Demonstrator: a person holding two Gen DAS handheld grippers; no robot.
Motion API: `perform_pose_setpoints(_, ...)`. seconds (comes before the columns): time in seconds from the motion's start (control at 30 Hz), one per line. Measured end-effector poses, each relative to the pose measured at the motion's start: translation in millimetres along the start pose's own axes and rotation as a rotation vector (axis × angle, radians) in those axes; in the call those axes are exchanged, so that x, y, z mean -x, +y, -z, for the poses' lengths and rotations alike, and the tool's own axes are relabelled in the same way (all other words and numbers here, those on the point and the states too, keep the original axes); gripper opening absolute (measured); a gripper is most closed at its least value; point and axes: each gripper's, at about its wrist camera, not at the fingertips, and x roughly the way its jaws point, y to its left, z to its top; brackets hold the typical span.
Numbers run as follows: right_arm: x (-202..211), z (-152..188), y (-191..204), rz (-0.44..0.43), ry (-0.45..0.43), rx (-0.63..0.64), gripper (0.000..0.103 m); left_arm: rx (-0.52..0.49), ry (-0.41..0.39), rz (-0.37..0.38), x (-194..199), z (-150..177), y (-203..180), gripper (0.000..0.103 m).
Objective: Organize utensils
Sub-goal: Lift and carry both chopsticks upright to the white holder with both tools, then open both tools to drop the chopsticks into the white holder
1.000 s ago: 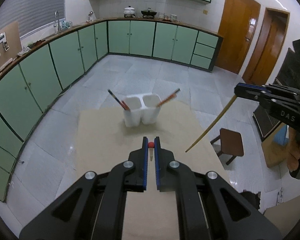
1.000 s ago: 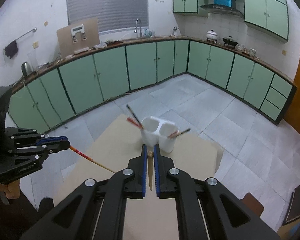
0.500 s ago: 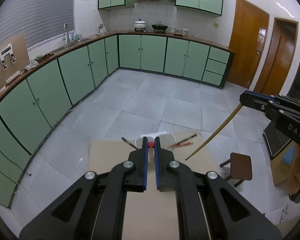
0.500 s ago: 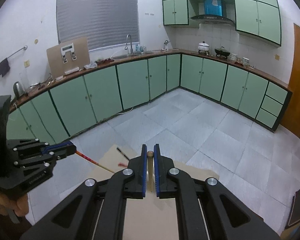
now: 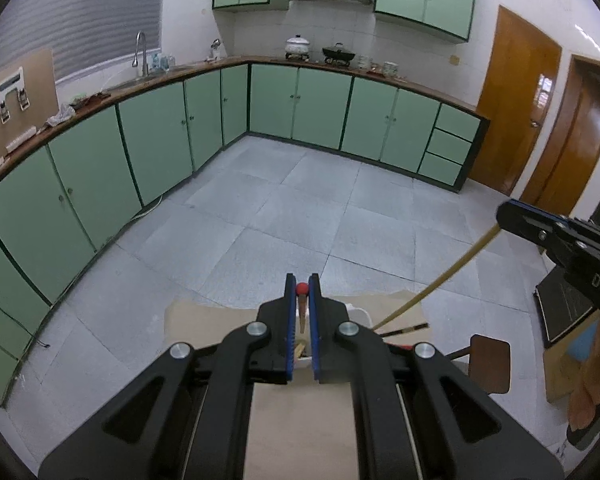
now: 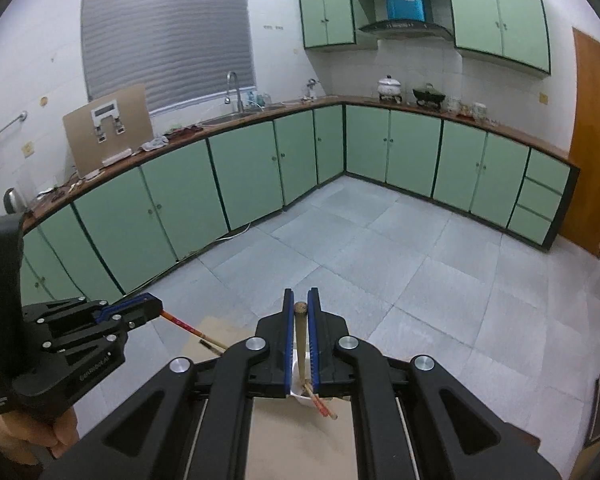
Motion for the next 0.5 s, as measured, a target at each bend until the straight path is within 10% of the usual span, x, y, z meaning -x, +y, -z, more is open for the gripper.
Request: perform_pose_setpoints(0.5, -82.6, 34.0, -35.2, 0.010, 0.085, -0.093, 0.007, 0.058, 0.112, 0.004, -101.7, 24.8, 29.3, 0.005)
